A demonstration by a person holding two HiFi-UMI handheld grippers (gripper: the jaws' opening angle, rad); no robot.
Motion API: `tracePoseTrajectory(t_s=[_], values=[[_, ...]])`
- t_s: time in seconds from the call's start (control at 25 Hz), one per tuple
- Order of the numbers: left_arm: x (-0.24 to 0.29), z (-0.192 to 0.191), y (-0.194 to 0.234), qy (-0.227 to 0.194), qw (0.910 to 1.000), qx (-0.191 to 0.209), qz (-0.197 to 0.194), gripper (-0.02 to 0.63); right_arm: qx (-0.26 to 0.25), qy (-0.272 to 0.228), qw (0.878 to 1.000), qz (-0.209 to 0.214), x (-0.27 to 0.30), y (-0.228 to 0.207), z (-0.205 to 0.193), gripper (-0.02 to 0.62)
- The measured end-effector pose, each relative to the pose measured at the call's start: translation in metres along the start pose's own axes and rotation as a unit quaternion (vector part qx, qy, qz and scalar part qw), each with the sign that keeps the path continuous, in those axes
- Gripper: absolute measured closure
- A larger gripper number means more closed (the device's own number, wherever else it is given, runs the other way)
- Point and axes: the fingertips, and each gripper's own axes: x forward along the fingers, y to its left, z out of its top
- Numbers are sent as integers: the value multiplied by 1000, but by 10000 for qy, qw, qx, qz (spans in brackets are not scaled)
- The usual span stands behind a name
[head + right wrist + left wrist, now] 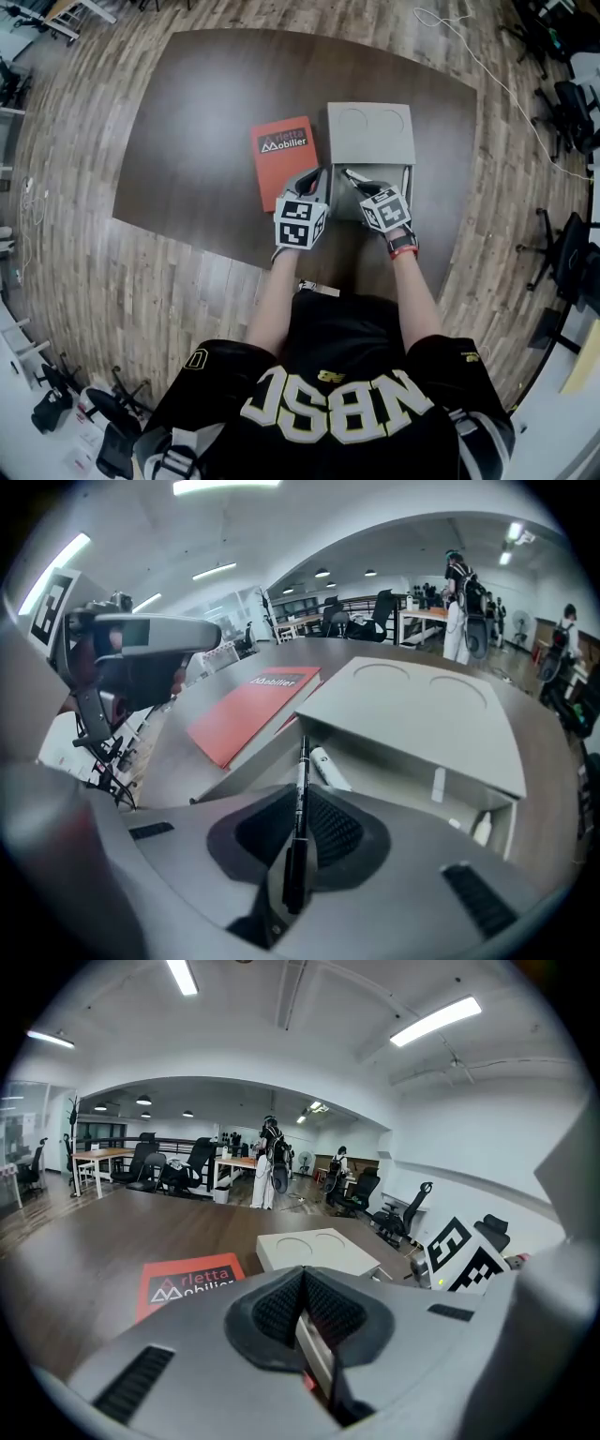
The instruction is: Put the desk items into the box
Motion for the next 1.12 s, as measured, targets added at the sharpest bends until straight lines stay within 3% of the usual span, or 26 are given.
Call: tracePoseTrajectory(t_s=[0.32,0.68,0.76,0.84,1.12], values=[[1,-12,6,99,9998,-140,126,592,-568,300,9979,80,16,2,-12,548],[0,-15,6,94,9997,-175,150,592,-586,277,9979,69,22,-1,-15,546],[-1,-13,5,60,9997,-171,135,592,-512,256,9984,30,21,-1,-13,541],[-3,-10,4,32,9998,-160,107,592,-387,209,9990,-33,18,-1,-12,489],[-8,-2,-1,-98,9999,-110,-50,592,416,-463,9975,-329,-7,-8,3,503]])
